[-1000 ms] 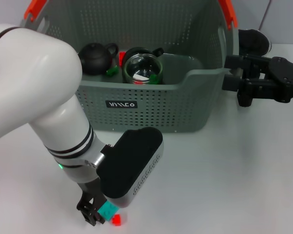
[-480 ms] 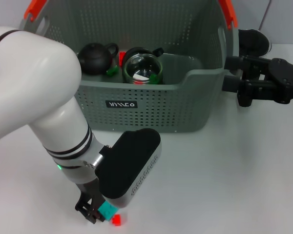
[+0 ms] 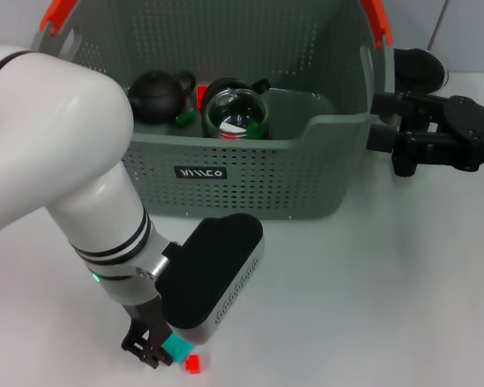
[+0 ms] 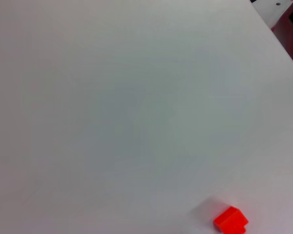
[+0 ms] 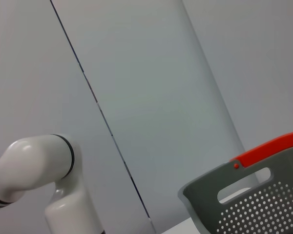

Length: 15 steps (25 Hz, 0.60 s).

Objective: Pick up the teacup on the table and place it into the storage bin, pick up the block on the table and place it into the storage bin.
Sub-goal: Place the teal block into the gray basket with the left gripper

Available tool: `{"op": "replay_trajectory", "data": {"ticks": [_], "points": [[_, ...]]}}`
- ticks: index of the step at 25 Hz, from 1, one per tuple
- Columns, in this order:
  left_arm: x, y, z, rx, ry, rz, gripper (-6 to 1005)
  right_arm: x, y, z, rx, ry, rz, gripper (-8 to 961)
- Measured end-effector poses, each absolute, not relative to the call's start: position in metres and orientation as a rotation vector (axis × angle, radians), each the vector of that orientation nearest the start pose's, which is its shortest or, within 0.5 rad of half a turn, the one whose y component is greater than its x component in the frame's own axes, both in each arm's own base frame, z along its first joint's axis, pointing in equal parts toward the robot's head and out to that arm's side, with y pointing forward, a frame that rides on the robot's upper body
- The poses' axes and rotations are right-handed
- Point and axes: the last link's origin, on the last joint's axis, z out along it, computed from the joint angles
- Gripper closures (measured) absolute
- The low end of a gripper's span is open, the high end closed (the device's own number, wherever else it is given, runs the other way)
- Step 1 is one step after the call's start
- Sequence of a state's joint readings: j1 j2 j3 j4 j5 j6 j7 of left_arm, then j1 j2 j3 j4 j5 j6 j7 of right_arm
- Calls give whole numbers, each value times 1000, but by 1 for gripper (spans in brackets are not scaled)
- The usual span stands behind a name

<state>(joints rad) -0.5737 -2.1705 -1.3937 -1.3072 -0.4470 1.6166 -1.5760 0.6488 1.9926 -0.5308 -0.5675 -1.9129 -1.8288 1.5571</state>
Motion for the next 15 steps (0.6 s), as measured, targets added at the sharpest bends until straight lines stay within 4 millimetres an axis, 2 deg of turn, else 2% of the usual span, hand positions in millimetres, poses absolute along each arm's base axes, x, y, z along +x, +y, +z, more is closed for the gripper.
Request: {"op": "replay_trajectory", "data": {"ticks": [6, 15], "points": [[-177, 291, -79, -3066, 810, 1029, 511, 219, 342, 47, -2763, 706, 1128, 13], [-170, 290, -74, -3091, 794, 1027, 595, 220, 342, 47, -2762, 694, 1126, 12]]}}
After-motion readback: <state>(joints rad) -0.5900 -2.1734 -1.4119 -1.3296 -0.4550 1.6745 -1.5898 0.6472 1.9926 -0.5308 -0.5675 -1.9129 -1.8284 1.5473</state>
